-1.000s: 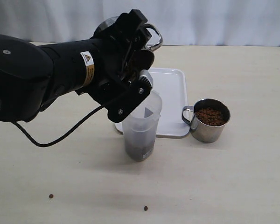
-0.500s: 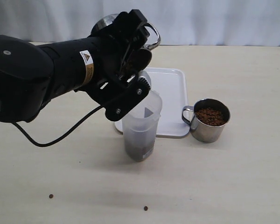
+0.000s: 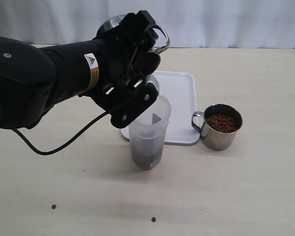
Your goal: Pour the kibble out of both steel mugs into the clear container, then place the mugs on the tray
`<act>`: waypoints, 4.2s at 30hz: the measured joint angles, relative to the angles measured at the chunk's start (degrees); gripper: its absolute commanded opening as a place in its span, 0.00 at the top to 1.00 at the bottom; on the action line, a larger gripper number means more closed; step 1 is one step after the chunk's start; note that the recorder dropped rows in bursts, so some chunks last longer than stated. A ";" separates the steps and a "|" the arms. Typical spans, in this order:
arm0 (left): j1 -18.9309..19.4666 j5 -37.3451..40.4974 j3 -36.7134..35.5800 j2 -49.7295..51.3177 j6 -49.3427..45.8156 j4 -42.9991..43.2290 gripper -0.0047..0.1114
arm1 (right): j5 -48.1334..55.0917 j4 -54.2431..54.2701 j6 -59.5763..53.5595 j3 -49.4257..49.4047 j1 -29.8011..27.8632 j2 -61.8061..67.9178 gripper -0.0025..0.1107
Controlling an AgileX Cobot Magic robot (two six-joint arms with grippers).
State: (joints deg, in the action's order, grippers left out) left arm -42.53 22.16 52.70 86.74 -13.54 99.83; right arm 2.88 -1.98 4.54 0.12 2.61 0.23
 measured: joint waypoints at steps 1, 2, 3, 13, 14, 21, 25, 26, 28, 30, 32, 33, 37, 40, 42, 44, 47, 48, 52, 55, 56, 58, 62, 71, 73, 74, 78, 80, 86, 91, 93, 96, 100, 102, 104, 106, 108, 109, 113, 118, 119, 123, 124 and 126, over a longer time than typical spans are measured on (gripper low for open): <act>0.00 -0.36 0.00 0.00 0.00 0.00 0.96 | 0.00 0.00 0.00 0.00 0.00 0.00 0.94; 0.00 -0.50 0.00 0.00 0.00 0.00 0.96 | 0.00 0.00 0.00 0.00 0.00 0.00 0.94; 0.00 -0.65 0.00 0.00 0.00 0.00 0.96 | 0.00 0.00 0.00 0.00 0.00 0.00 0.94; 0.00 -1.20 0.00 0.00 -0.59 0.00 0.96 | 0.00 0.00 0.00 0.00 0.00 0.00 0.94; 0.00 -1.20 0.00 0.00 -0.89 0.00 0.96 | 0.00 0.00 0.00 0.00 0.00 0.00 0.94; 0.00 -1.09 0.00 0.00 -1.29 0.00 0.96 | 0.00 0.00 0.00 0.00 0.00 0.00 0.94; 0.00 -1.09 0.00 0.00 -1.53 0.00 0.96 | 0.00 0.00 0.00 0.00 0.00 0.00 0.94; 0.00 -1.09 0.00 0.00 -1.53 0.00 0.96 | 0.00 0.00 0.00 0.00 0.00 0.00 0.94; 0.00 -1.09 0.00 0.00 -1.53 0.00 0.96 | 0.00 0.00 0.00 0.00 0.00 0.00 0.94; 0.00 -1.09 0.00 0.00 -1.53 0.00 0.96 | 0.00 0.00 0.00 0.00 0.00 0.00 0.94; 0.00 -1.09 0.00 0.00 -1.53 0.00 0.96 | 0.00 0.00 0.00 0.00 0.00 0.00 0.94; 0.00 -1.09 0.00 0.00 -1.66 0.00 0.96 | 0.00 0.00 0.00 0.00 0.00 0.00 0.94; 0.00 -0.84 0.00 0.00 -2.68 0.11 0.96 | 0.00 0.00 0.00 0.00 0.00 0.00 0.94; 0.00 -0.84 0.00 0.00 -3.36 0.11 0.96 | 0.00 0.00 0.00 0.00 0.00 0.00 0.94; 0.00 -0.96 0.00 0.00 -3.85 0.11 0.96 | 0.00 0.00 0.00 0.00 0.00 0.00 0.94; 0.00 -1.34 0.00 0.00 -4.07 0.11 0.96 | 0.00 0.00 0.00 0.00 0.00 0.00 0.94; 0.00 -1.74 0.00 0.00 -4.20 0.11 0.96 | 0.00 0.00 0.00 0.00 0.00 0.00 0.94; 0.00 -1.84 0.00 0.00 -4.20 0.11 0.96 | 0.00 0.00 0.00 0.00 0.00 0.00 0.94; 0.00 -2.34 0.00 0.00 -4.23 0.11 0.96 | 0.00 0.00 0.00 0.00 0.00 0.00 0.94; 0.00 -3.04 0.00 0.00 -4.33 0.11 0.96 | 0.00 0.00 0.00 0.00 0.00 0.00 0.94; 0.00 -3.04 0.00 0.00 -4.46 0.11 0.96 | 0.00 0.00 0.00 0.00 0.00 0.00 0.94; 0.00 -3.42 0.00 0.00 -4.72 0.11 0.96 | 0.00 0.00 0.00 0.00 0.00 0.00 0.94; 0.00 -3.90 0.00 0.00 -5.94 0.11 0.96 | 0.00 0.00 0.00 0.00 0.00 0.00 0.94; 0.00 -3.90 0.00 0.00 -7.53 0.11 0.96 | 0.00 0.00 0.00 0.00 0.00 0.00 0.94; 0.00 -3.90 0.00 0.00 -7.65 0.11 0.96 | 0.00 0.00 0.00 0.00 0.00 0.00 0.94; 0.00 -3.90 0.00 0.00 -7.65 0.11 0.96 | 0.00 0.00 0.00 0.00 0.00 0.00 0.94; 0.00 -3.90 0.00 0.00 -8.63 0.11 0.96 | 0.00 0.00 0.00 0.00 0.00 0.00 0.94; 0.00 -3.90 0.00 0.00 -8.74 0.11 0.96 | 0.00 0.00 0.00 0.00 0.00 0.00 0.94; -0.24 -4.05 0.00 0.00 -8.74 0.11 0.96 | 0.00 0.00 0.00 0.00 0.00 0.00 0.94; -1.75 -3.90 0.00 0.00 -8.85 0.11 0.96 | 0.00 0.00 0.00 0.00 0.00 0.00 0.94; -1.94 -3.79 0.00 0.00 -8.85 0.11 0.96 | 0.00 0.00 0.00 0.00 0.00 0.00 0.94; -1.94 -3.50 0.00 0.00 -8.85 0.11 0.96 | 0.00 0.00 0.00 0.00 0.00 0.00 0.94; -1.94 -3.36 0.00 0.00 -8.85 0.11 0.96 | 0.00 0.00 0.00 0.00 0.00 0.00 0.94; -2.03 -2.54 0.00 0.00 -9.30 0.11 0.96 | 0.00 0.00 0.00 0.00 0.00 0.00 0.94; -2.03 -2.09 0.00 0.00 -9.77 0.11 0.96 | 0.00 0.00 0.00 0.00 0.00 0.00 0.94; -2.03 -1.87 0.00 0.00 -10.30 0.11 0.96 | 0.00 0.00 0.00 0.00 0.00 0.00 0.94; -2.03 -1.72 0.00 0.00 -10.47 0.11 0.96 | 0.00 0.00 0.00 0.00 0.00 0.00 0.94; -2.03 -1.72 0.00 0.00 -10.47 0.11 0.96 | 0.00 0.00 0.00 0.00 0.00 0.00 0.94; -2.03 -1.06 0.00 0.00 -10.98 0.11 0.96 | 0.00 0.00 0.00 0.00 0.00 0.00 0.94; -2.03 -0.85 0.00 0.00 -11.74 0.11 0.96 | 0.00 0.00 0.00 0.00 0.00 0.00 0.94; -2.03 -0.85 0.00 0.00 -11.74 0.11 0.96 | 0.00 0.00 0.00 0.00 0.00 0.00 0.94; -2.03 -0.85 0.00 0.00 -12.20 0.11 0.96 | 0.00 0.00 0.00 0.00 0.00 0.00 0.94; -2.03 -0.85 0.00 0.00 -12.30 0.11 0.96 | 0.00 0.00 0.00 0.00 0.00 0.00 0.94; -2.03 -0.85 0.00 0.00 -12.71 0.11 0.96 | 0.00 0.00 0.00 0.00 0.00 0.00 0.94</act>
State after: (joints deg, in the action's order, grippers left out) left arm -44.57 21.31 52.70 86.74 -26.25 99.94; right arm 2.88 -1.98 4.54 0.12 2.61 0.23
